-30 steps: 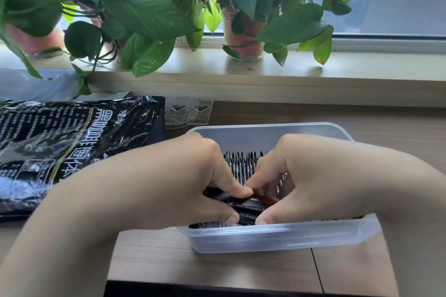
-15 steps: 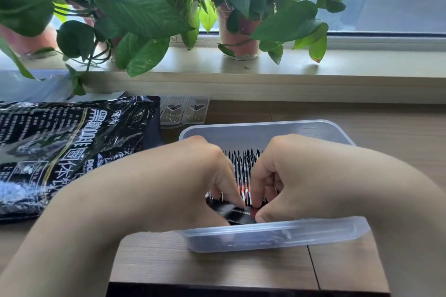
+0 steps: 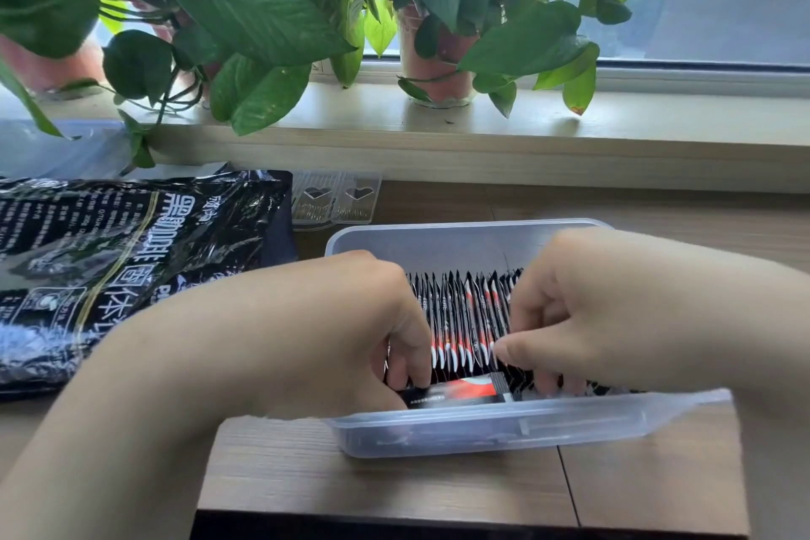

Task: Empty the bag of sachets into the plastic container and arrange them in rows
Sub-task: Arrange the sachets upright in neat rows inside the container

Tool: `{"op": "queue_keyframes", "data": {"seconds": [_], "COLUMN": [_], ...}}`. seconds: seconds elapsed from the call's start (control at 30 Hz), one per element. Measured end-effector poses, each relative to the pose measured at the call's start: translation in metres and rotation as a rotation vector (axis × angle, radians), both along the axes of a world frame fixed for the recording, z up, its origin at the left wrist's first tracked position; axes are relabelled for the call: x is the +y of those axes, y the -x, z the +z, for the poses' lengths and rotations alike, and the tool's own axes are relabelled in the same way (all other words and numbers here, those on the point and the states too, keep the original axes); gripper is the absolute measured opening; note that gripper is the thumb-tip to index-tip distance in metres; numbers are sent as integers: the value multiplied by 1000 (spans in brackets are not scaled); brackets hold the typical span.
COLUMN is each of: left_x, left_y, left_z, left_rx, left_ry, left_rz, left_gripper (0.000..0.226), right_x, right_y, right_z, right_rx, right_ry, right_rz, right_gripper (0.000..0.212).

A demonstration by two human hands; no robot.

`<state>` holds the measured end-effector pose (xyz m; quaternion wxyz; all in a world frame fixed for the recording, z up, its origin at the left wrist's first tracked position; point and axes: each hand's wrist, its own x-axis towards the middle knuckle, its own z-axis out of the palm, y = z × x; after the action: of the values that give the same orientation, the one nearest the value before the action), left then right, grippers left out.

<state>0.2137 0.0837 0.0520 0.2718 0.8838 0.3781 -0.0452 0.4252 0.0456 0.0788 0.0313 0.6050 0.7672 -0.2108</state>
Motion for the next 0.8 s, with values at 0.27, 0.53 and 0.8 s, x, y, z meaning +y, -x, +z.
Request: {"op": "queue_keyframes", "data": {"seconds": [0.27, 0.53, 0.8], "left_x": [0, -2, -1], "left_y": [1, 1, 12], "left_z": [-1, -8, 9], "left_rx": [-47, -35, -212], "left_ry": [-85, -224, -335], "left_rz": [-29, -44, -18], "left_gripper": [26, 28, 22], "right_x": [1, 0, -1], "right_y": [17, 8, -9], "right_z": [-6, -7, 4], "right_rx": [32, 142, 324], "right_ry": [122, 137, 74], "right_rz": [67, -23, -134], "right_gripper": [31, 29, 39]}}
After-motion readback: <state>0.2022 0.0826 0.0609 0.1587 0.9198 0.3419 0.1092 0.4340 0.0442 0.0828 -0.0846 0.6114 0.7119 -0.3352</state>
